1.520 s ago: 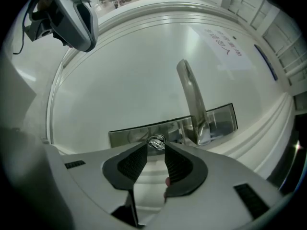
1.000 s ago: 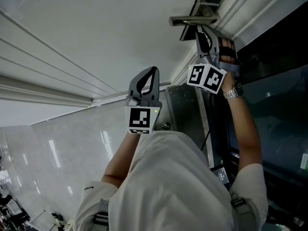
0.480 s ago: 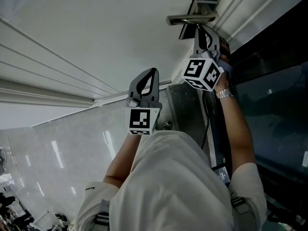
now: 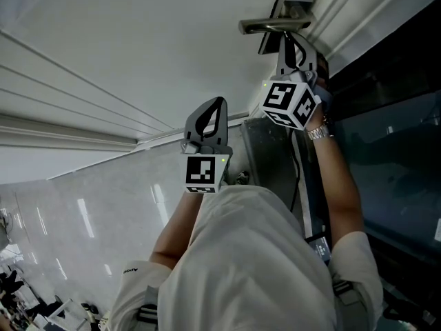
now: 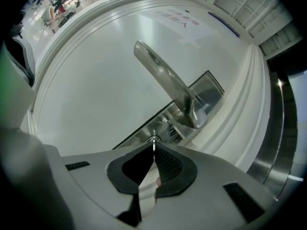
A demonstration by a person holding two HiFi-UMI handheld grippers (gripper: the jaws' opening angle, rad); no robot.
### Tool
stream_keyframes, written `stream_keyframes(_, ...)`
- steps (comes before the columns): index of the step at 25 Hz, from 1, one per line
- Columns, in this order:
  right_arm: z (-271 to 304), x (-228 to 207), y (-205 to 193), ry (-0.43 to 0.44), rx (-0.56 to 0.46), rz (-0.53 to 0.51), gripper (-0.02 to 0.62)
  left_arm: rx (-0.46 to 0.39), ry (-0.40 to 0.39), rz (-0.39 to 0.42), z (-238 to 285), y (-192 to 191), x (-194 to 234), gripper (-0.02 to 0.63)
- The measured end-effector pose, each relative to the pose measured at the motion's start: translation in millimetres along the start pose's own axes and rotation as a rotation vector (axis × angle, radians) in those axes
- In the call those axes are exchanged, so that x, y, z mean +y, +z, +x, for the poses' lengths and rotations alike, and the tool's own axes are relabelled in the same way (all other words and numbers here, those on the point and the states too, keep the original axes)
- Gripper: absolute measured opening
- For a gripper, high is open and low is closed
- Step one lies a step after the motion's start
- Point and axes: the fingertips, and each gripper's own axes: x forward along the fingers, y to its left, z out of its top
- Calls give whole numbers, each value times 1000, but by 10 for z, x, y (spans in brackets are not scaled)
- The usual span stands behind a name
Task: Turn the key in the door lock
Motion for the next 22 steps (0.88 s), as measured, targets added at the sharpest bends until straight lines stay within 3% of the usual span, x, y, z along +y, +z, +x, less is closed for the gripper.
stream_keyframes(4, 48, 8, 15, 11, 5, 11, 11, -2, 4, 1, 20, 4, -1, 9)
stream_keyframes(8, 62, 4, -8, 25, 4, 105, 11, 0, 4, 3, 38, -10, -1, 9)
stream_keyframes(22, 83, -73, -56, 162, 11, 868, 11, 3, 1, 10, 12, -2, -68, 9)
